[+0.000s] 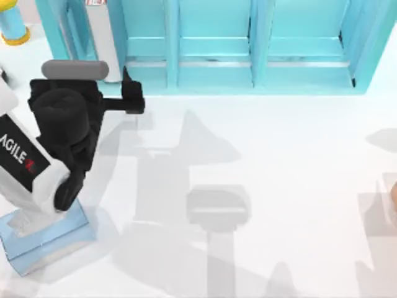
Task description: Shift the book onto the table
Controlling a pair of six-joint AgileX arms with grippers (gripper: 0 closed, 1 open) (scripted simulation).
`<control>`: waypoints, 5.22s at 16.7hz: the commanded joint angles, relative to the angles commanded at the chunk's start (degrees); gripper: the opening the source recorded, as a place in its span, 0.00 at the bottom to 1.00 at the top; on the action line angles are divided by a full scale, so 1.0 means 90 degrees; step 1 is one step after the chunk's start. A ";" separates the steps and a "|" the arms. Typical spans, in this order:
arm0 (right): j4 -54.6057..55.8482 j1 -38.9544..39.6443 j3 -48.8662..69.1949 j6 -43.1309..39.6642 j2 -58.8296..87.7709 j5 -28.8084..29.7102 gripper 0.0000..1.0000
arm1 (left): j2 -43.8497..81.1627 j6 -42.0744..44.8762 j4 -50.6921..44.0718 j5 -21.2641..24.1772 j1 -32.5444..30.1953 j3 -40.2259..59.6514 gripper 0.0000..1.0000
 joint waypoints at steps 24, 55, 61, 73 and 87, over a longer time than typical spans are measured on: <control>0.0000 0.0000 0.0000 0.0000 0.0000 0.0000 1.00 | 0.1517 0.0024 -0.1384 0.0384 0.0341 0.2931 0.70; 0.0000 0.0000 0.0000 0.0000 0.0000 0.0000 1.00 | -0.3266 -0.0034 -0.3979 -0.0370 -0.0388 0.1166 0.00; 0.0000 0.0000 0.0000 0.0000 0.0000 0.0000 1.00 | -0.5553 -0.0073 -0.5472 -0.0834 -0.0813 0.0126 0.00; 0.0000 0.0000 0.0000 0.0000 0.0000 0.0000 1.00 | -0.5283 -0.1057 -0.5793 -0.1375 -0.1330 0.0125 0.00; 0.0000 0.0000 0.0000 0.0000 0.0000 0.0000 1.00 | -0.2386 -1.0477 -0.6721 -0.4597 -0.4385 0.1313 0.00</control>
